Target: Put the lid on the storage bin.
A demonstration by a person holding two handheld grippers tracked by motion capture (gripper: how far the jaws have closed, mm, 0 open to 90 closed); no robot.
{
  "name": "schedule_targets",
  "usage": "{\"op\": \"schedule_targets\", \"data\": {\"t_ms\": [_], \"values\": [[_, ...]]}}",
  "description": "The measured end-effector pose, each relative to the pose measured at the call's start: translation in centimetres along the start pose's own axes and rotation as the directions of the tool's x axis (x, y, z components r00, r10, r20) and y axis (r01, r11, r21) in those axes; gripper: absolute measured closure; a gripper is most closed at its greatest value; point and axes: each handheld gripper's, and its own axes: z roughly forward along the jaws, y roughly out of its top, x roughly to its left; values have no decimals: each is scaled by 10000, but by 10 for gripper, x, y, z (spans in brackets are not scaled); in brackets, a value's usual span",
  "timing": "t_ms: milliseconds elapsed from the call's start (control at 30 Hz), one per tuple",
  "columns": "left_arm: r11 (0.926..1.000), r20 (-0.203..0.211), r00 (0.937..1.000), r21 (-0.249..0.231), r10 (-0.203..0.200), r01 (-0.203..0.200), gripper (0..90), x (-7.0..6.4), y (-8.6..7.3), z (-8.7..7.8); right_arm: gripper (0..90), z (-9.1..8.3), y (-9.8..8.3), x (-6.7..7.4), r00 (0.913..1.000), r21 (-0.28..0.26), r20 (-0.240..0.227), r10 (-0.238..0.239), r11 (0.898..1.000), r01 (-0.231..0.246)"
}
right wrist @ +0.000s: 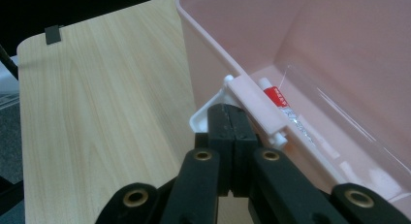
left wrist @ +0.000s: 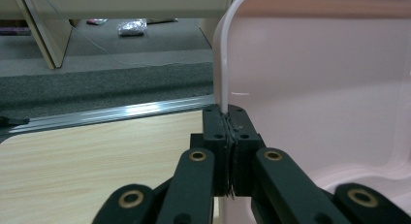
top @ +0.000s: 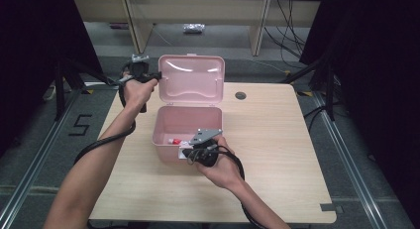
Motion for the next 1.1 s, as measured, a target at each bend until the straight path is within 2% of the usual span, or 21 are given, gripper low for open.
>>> {"op": "schedule_targets", "data": {"t_ms": [233,400,433,500,933,967,1100], "values": [[9998,57,10000,-174,17,-16,885,-1,-2,-4,900,0,0,1,10000,35,44,73,10000,-73],[9995,96,9999,-299,76,-73,885,-1,-3,-8,900,0,0,0,10000,-16,46,-66,10000,66],[9995,108,9999,-308,83,-80,884,-1,-4,-9,900,0,0,1,9999,30,49,101,9999,-101],[9994,145,9999,-352,72,-66,884,-2,-4,-10,900,0,0,1,9999,16,59,90,10000,-90],[9980,180,9996,-604,219,-208,884,-2,-8,-19,900,0,1,-1,9998,-27,76,-174,9998,174],[9977,179,9995,-629,245,-233,884,-2,-8,-19,900,0,0,0,10000,-1,82,1,10000,-1],[9976,180,9995,-648,259,-247,884,-3,-9,-21,900,0,0,0,10000,29,72,3,10000,-3]]}}
